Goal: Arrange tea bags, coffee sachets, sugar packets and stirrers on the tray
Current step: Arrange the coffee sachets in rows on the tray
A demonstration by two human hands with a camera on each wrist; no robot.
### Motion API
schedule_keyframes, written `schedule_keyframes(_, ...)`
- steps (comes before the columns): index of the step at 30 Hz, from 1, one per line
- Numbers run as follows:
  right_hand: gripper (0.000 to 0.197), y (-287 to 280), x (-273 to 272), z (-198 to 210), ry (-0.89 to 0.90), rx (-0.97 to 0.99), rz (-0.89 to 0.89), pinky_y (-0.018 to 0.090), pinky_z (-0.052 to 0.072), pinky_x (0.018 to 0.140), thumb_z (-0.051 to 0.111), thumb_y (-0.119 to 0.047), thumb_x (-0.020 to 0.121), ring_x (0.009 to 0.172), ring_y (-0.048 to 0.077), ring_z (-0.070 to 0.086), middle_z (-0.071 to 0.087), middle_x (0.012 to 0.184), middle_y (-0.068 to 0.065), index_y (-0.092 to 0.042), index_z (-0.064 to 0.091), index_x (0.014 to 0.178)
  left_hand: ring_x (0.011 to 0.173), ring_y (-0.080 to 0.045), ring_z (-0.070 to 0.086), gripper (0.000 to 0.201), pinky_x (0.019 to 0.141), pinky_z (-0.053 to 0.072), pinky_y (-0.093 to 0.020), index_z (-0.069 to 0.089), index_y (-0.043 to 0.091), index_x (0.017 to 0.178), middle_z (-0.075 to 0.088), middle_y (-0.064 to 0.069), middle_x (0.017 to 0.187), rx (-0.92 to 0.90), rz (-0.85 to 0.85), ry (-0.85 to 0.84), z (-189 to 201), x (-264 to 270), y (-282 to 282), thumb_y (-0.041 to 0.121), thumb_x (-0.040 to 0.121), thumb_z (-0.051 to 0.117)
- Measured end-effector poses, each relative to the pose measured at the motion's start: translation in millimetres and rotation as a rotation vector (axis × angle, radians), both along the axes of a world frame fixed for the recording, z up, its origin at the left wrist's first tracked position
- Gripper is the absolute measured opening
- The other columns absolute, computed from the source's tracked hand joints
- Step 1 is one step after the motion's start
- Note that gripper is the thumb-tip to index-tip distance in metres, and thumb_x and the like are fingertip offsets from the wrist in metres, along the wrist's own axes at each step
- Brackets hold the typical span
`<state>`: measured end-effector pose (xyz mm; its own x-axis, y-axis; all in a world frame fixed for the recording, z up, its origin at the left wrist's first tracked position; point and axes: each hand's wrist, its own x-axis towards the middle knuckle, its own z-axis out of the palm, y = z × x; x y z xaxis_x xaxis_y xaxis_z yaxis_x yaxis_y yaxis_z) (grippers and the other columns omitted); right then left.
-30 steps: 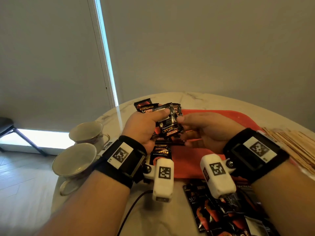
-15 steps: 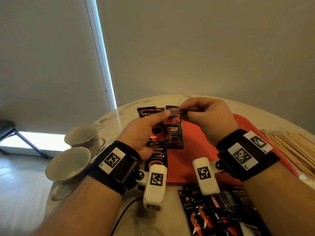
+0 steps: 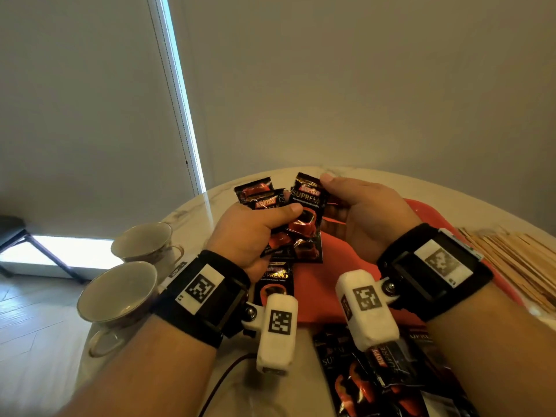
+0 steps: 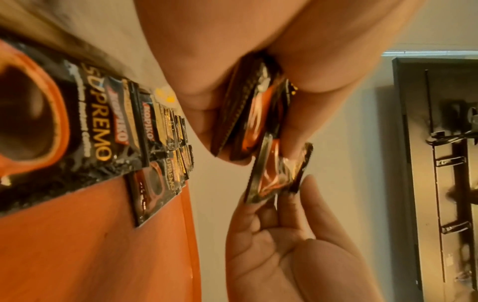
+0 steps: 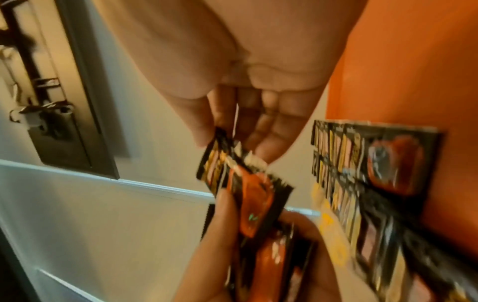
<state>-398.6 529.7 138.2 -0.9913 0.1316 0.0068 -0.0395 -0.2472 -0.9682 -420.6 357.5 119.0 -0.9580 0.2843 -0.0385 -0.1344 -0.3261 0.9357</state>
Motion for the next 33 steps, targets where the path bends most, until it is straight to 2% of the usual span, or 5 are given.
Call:
schedule_keyframes(7, 0.019, 6, 1, 1, -0.058, 0.141, 0.013, 0.034, 0.057, 0.069, 0.069, 0.006, 0.087, 0.070, 0.019, 0.068, 0.072, 0.086, 0.010, -0.008, 0.066, 0.099, 0.097, -0.041, 0.077, 0.031, 0.083, 0.063, -0.054, 0.074, 0.002, 0.110, 0.078, -0.021, 0.108, 0.040, 0.024, -0.059, 1, -6, -5, 0.013, 0.082, 0.081)
schedule_keyframes(10, 0.015, 15, -2, -9, -0.181, 0.067, -0.065, 0.030, 0.056, 0.064, 0.063, 0.004, 0.091, 0.060, 0.013, 0.065, 0.070, 0.074, 0.005, -0.010, 0.065, 0.094, 0.076, -0.025, 0.073, 0.019, 0.072, 0.061, -0.042, 0.073, 0.008, 0.092, 0.074, -0.012, 0.089, 0.106, 0.054, -0.109, 0, -11, -7, 0.021, 0.083, 0.083)
schedule_keyframes(14, 0.015, 23, -2, -30, -0.422, 0.092, -0.085, 0.025, 0.055, 0.049, 0.058, 0.007, 0.093, 0.061, 0.016, 0.060, 0.064, 0.074, 0.008, -0.007, 0.065, 0.090, 0.059, -0.016, 0.065, 0.007, 0.054, 0.056, -0.032, 0.069, 0.009, 0.092, 0.067, -0.006, 0.076, 0.164, 0.138, -0.181, 0, -14, -9, 0.013, 0.093, 0.074)
schedule_keyframes(23, 0.011, 13, -4, -30, -0.506, 0.316, -0.058, 0.028, 0.056, 0.057, 0.068, 0.008, 0.088, 0.063, 0.018, 0.064, 0.068, 0.069, 0.009, -0.003, 0.068, 0.086, 0.065, -0.018, 0.063, 0.019, 0.058, 0.057, -0.033, 0.069, 0.005, 0.111, 0.066, -0.007, 0.082, 0.181, 0.165, -0.167, 2, -13, -12, 0.008, 0.093, 0.066)
schedule_keyframes(33, 0.009, 7, -3, -26, -0.548, 0.393, -0.038, 0.023, 0.056, 0.053, 0.070, 0.005, 0.089, 0.063, 0.017, 0.064, 0.069, 0.072, 0.010, -0.002, 0.068, 0.084, 0.064, -0.017, 0.063, 0.020, 0.059, 0.057, -0.033, 0.069, 0.005, 0.112, 0.066, -0.008, 0.083, 0.181, 0.146, -0.162, 3, -13, -13, 0.005, 0.092, 0.062)
